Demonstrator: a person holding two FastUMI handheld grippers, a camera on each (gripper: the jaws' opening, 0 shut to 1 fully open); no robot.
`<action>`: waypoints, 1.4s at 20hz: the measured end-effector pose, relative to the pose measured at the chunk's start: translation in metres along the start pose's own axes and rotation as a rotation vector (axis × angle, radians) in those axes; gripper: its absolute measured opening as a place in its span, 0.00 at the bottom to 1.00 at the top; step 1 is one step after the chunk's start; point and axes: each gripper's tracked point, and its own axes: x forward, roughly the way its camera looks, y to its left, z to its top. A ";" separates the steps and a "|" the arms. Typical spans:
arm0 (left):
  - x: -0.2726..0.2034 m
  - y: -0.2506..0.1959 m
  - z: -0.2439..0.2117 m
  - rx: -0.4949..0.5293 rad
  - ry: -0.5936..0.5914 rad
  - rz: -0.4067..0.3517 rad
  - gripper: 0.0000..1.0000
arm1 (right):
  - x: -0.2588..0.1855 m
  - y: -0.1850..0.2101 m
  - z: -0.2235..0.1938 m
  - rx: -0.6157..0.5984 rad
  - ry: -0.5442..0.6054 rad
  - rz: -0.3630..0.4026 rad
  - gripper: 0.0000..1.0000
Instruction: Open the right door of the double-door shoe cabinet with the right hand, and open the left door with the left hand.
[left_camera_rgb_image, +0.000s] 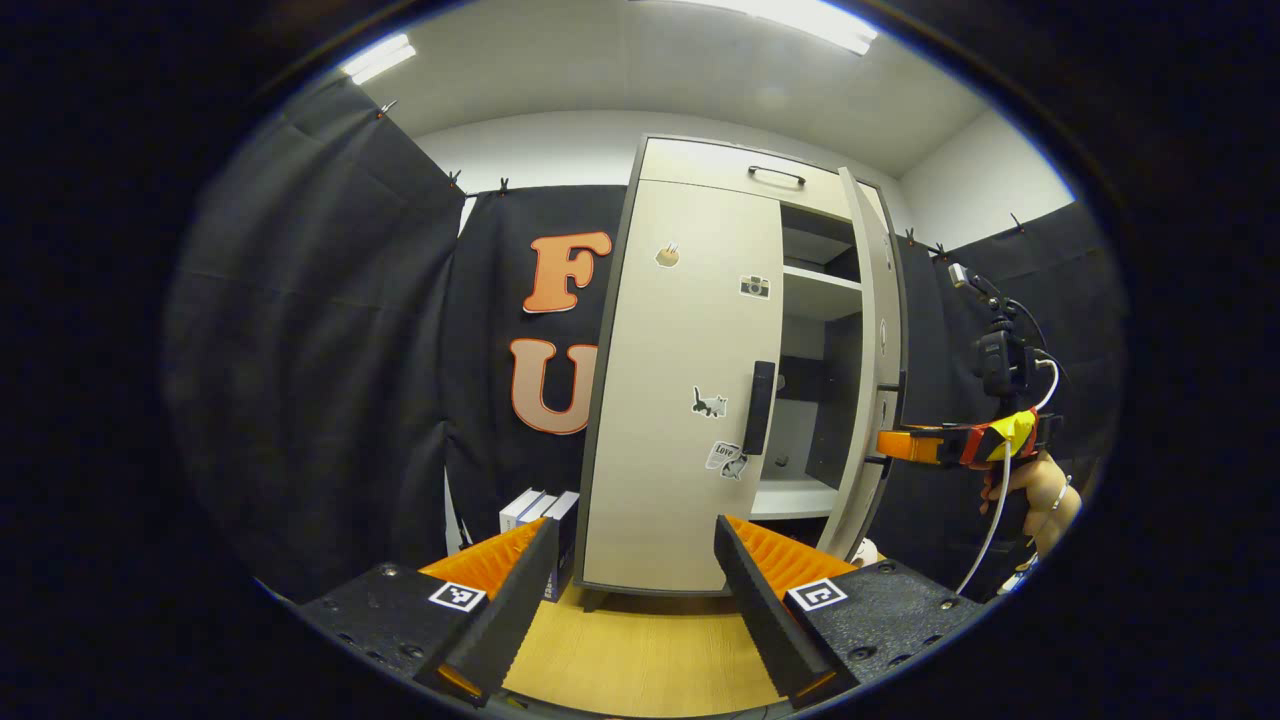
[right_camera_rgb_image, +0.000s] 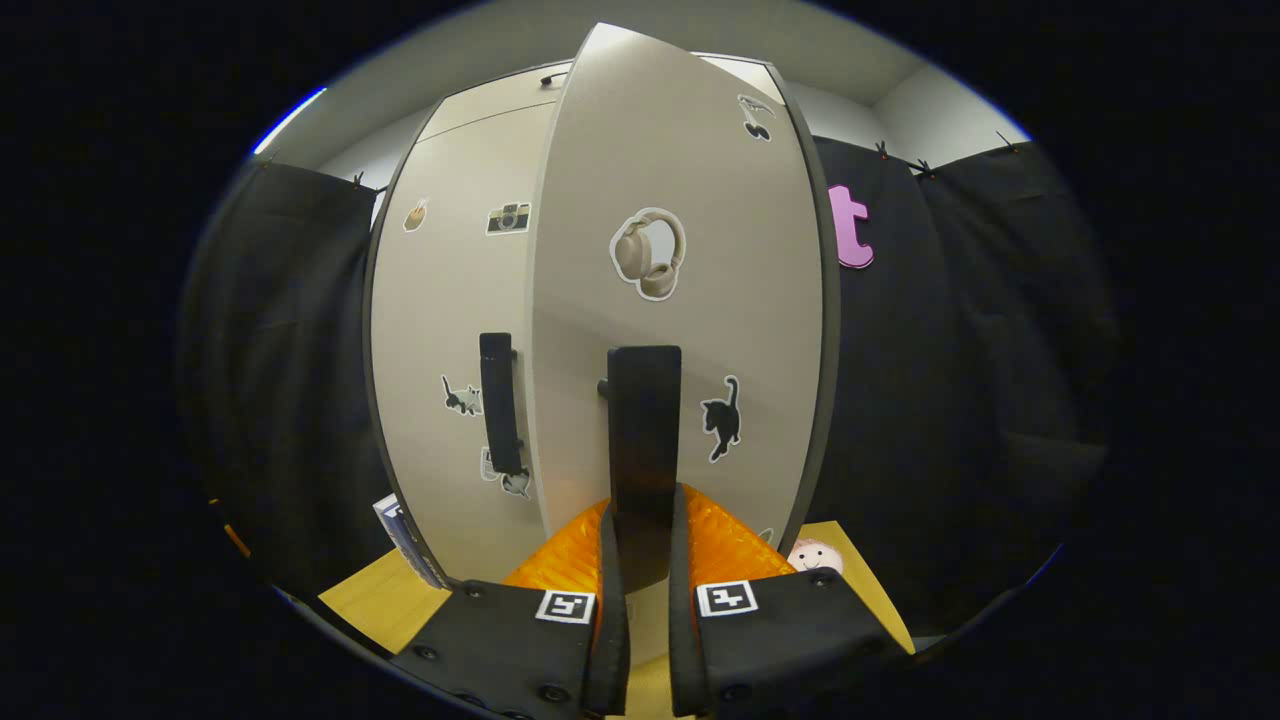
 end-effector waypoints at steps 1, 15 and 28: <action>-0.001 -0.005 0.000 0.000 0.000 -0.003 0.94 | -0.004 -0.002 0.000 0.008 -0.001 0.002 0.24; 0.012 -0.075 0.002 0.021 0.000 -0.051 0.94 | -0.039 -0.037 0.001 0.082 -0.005 -0.018 0.22; 0.052 -0.130 -0.002 0.034 0.005 -0.066 0.94 | -0.032 -0.095 0.000 0.101 -0.006 -0.091 0.07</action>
